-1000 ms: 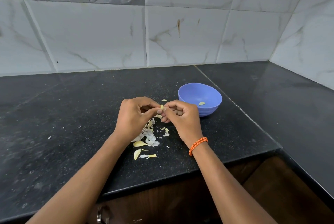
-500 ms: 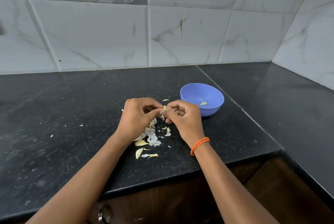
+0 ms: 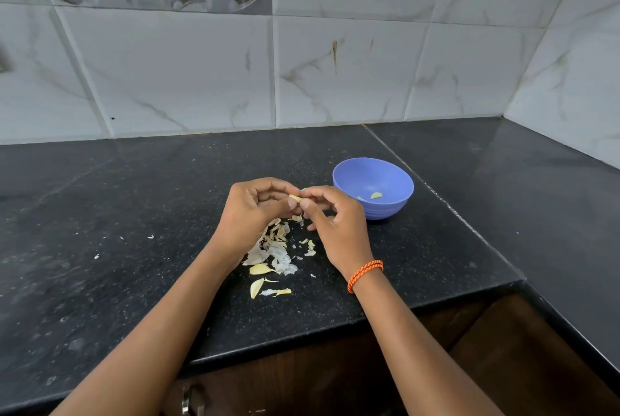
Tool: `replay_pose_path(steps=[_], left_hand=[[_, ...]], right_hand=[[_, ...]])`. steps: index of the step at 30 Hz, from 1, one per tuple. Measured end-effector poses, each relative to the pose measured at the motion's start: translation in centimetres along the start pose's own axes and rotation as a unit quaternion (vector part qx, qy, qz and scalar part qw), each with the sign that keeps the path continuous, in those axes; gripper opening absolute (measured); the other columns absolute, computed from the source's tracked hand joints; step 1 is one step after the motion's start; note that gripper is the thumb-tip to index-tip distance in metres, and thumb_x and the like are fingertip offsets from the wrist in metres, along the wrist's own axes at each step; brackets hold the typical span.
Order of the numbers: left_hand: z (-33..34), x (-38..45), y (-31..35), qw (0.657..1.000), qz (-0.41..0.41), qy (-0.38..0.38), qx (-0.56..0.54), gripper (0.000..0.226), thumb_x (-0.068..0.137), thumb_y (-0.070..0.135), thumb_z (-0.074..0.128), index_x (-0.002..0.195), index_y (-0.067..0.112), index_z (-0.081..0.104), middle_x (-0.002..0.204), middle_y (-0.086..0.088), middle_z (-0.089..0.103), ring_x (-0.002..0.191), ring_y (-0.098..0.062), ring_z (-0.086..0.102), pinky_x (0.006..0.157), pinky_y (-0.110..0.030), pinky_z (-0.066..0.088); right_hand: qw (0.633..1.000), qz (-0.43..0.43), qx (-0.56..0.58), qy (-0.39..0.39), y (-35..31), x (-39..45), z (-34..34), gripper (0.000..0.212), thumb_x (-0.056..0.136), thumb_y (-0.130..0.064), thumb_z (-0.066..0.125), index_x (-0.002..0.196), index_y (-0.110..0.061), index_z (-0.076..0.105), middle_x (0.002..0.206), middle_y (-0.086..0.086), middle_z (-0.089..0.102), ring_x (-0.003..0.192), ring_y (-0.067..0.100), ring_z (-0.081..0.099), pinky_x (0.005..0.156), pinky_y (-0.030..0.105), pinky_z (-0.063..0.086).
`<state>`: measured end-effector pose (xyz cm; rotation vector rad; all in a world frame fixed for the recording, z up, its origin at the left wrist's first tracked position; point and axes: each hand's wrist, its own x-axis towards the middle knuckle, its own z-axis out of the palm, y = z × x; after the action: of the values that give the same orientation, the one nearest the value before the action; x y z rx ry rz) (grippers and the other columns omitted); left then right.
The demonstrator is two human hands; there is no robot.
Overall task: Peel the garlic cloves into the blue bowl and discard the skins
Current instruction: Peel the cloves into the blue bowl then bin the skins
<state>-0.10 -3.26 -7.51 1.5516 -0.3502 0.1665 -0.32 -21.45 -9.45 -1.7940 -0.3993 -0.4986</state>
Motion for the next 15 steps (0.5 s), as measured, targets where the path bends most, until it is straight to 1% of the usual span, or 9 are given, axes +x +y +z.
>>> replay_pose_path(steps=[2,4,7,9,11,13,15], left_hand=[[-0.08,0.05,0.03,1.0,-0.001,-0.001,0.01,0.014,0.095,-0.003,0.076,0.109,-0.002,0.077,0.096,-0.021,0.081,0.096,-0.04,0.08,0.093,-0.045,0.066],[-0.01,0.06,0.0,1.0,0.003,-0.002,0.029,0.016,0.096,-0.001,0.076,0.112,0.001,0.077,0.095,-0.018,0.082,0.094,-0.038,0.081,0.091,-0.047,0.066],[0.1,0.01,-0.12,0.998,0.011,0.005,0.056,0.018,0.097,0.002,0.076,0.116,0.003,0.077,0.094,-0.015,0.082,0.091,-0.033,0.082,0.09,-0.049,0.066],[0.0,-0.01,-0.07,0.998,0.01,0.006,0.062,0.016,0.097,0.003,0.076,0.114,0.004,0.079,0.095,-0.014,0.083,0.091,-0.033,0.082,0.09,-0.049,0.066],[-0.06,0.0,0.08,0.998,0.013,0.003,0.067,0.015,0.096,0.007,0.08,0.111,0.003,0.08,0.095,-0.014,0.082,0.091,-0.033,0.082,0.089,-0.049,0.066],[0.02,-0.03,0.22,0.997,0.02,0.008,0.067,0.018,0.092,0.012,0.084,0.107,0.002,0.079,0.093,-0.015,0.082,0.088,-0.034,0.082,0.085,-0.046,0.068],[0.21,-0.1,0.21,0.998,0.022,0.014,0.061,0.02,0.09,0.012,0.085,0.104,-0.001,0.077,0.092,-0.016,0.082,0.086,-0.035,0.082,0.082,-0.043,0.068]], right_hand=[[1.0,0.002,-0.011,0.005,0.09,0.03,-0.14,0.012,0.101,-0.019,0.072,0.107,-0.013,0.081,0.098,-0.001,0.077,0.08,0.017,0.075,0.066,0.044,0.065],[1.0,-0.006,-0.023,0.005,0.26,0.03,-0.2,0.011,0.101,-0.021,0.074,0.103,-0.014,0.082,0.096,-0.003,0.076,0.078,0.019,0.074,0.067,0.044,0.065],[0.999,-0.012,-0.035,0.01,0.44,0.04,-0.26,0.01,0.1,-0.022,0.075,0.1,-0.015,0.082,0.096,-0.006,0.076,0.081,0.017,0.074,0.071,0.044,0.065],[0.998,-0.02,-0.051,0.016,0.41,0.07,-0.27,0.01,0.101,-0.023,0.074,0.099,-0.016,0.081,0.095,-0.008,0.076,0.082,0.015,0.074,0.071,0.042,0.064],[0.997,-0.034,-0.072,0.022,0.22,0.11,-0.25,0.01,0.101,-0.022,0.073,0.098,-0.016,0.08,0.093,-0.008,0.075,0.082,0.014,0.072,0.071,0.037,0.062],[0.992,-0.058,-0.105,0.027,0.06,0.08,-0.21,0.008,0.101,-0.019,0.073,0.097,-0.016,0.08,0.091,-0.008,0.074,0.084,0.011,0.07,0.072,0.031,0.059],[0.989,-0.07,-0.127,0.036,-0.01,0.01,-0.19,0.007,0.1,-0.018,0.074,0.098,-0.016,0.08,0.091,-0.007,0.074,0.085,0.009,0.069,0.073,0.029,0.057]])
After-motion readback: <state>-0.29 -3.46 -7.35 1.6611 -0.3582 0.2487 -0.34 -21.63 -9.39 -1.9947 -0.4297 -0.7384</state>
